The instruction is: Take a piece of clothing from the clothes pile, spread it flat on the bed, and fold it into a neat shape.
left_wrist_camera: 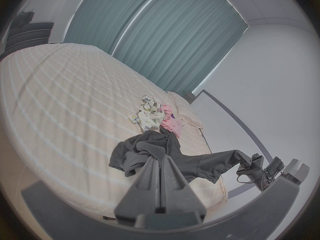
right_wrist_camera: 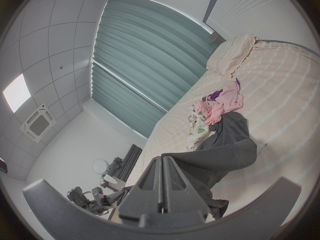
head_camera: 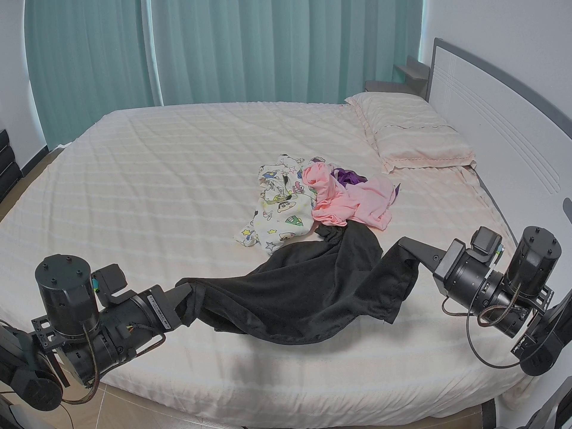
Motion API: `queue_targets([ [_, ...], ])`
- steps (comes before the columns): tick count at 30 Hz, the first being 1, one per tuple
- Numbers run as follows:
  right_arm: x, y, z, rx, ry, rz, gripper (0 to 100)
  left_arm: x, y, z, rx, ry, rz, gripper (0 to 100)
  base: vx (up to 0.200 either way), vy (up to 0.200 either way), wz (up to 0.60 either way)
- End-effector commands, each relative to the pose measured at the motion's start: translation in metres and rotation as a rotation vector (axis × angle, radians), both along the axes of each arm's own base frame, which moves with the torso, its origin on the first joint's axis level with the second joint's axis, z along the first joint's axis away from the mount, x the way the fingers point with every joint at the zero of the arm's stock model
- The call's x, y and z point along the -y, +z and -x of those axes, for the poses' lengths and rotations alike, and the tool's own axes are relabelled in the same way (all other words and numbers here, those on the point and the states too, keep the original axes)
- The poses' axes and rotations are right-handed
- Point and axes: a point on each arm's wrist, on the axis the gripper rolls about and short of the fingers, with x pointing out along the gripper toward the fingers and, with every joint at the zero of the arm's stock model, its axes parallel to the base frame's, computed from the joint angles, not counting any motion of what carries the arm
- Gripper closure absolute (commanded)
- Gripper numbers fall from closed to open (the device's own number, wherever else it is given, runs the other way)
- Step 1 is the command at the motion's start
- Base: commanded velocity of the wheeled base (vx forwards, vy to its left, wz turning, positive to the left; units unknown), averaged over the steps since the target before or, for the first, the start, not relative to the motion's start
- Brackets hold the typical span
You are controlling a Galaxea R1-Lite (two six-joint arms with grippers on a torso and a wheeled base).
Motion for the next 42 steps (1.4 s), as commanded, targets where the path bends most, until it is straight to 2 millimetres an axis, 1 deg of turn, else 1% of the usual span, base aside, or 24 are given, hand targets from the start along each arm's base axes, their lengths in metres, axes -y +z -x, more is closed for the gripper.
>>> queue_targets([
  [1, 0.0, 0.001, 0.0, 0.006, -0.02, 0.001, 100, -0.001, 0.001, 0.0, 0.004, 0.004, 0.002, 100, 0.0, 0.2, 0.0],
  [7, -0.003, 0.001, 0.002, 0.007, -0.011, -0.001, 100, -0.002, 0.002, 0.0, 0.012, 0.011, 0.005, 100, 0.0, 0.2, 0.0],
  [11, -0.006, 0.0, 0.003, 0.003, -0.001, 0.002, 100, -0.007, 0.004, -0.004, 0.022, 0.035, -0.002, 100, 0.0, 0.2, 0.0],
  [26, -0.011, 0.005, 0.007, 0.039, -0.005, -0.005, 100, -0.007, 0.005, -0.005, 0.024, 0.037, -0.001, 100, 0.0, 0.2, 0.0],
  [42, -0.01, 0.007, 0.008, 0.061, -0.003, -0.017, 100, -0.01, 0.005, -0.007, 0.024, 0.052, -0.003, 100, 0.0, 0.2, 0.0],
])
